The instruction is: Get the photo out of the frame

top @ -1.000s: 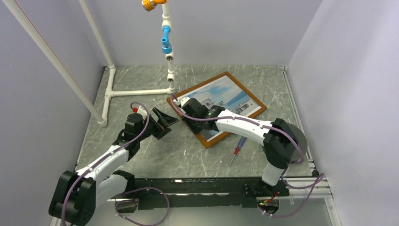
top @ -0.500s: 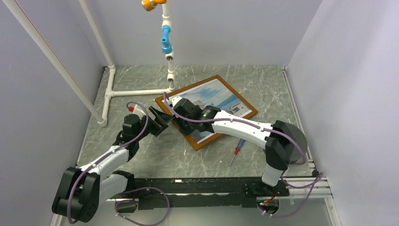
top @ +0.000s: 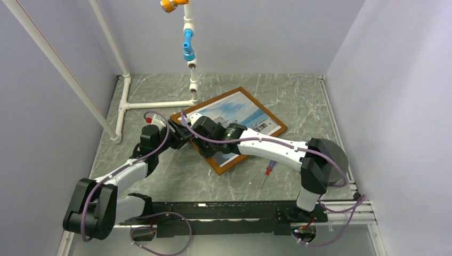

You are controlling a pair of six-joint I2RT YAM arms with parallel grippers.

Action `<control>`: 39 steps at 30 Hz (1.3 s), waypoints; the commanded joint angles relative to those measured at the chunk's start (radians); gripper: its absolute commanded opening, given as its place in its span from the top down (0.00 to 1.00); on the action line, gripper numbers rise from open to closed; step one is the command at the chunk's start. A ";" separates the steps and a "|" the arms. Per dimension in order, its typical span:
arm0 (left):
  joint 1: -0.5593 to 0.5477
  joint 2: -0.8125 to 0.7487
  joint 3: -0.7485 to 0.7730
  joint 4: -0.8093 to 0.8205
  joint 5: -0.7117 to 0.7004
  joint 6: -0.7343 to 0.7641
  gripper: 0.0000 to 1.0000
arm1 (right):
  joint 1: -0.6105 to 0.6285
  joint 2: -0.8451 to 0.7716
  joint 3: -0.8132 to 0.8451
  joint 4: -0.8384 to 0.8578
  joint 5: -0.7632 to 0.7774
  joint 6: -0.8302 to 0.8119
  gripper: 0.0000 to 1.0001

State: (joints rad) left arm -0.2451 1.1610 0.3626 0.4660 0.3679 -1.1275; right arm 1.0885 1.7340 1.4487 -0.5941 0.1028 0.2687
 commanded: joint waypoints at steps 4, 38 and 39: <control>0.004 -0.039 0.037 -0.029 -0.008 0.030 0.46 | 0.019 -0.022 0.069 0.055 -0.002 0.008 1.00; 0.212 -0.139 0.160 -0.223 0.296 0.110 0.84 | 0.451 -0.429 -0.821 0.767 0.864 -0.871 0.00; 0.212 -0.143 0.160 -0.229 0.298 0.112 0.85 | 0.451 -0.404 -0.846 0.859 0.904 -0.924 0.00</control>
State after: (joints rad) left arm -0.0391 1.0622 0.4557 0.1818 0.5800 -1.0657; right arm 1.5326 1.2377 0.6670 -0.0902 0.7040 -0.4213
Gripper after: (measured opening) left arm 0.348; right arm 0.997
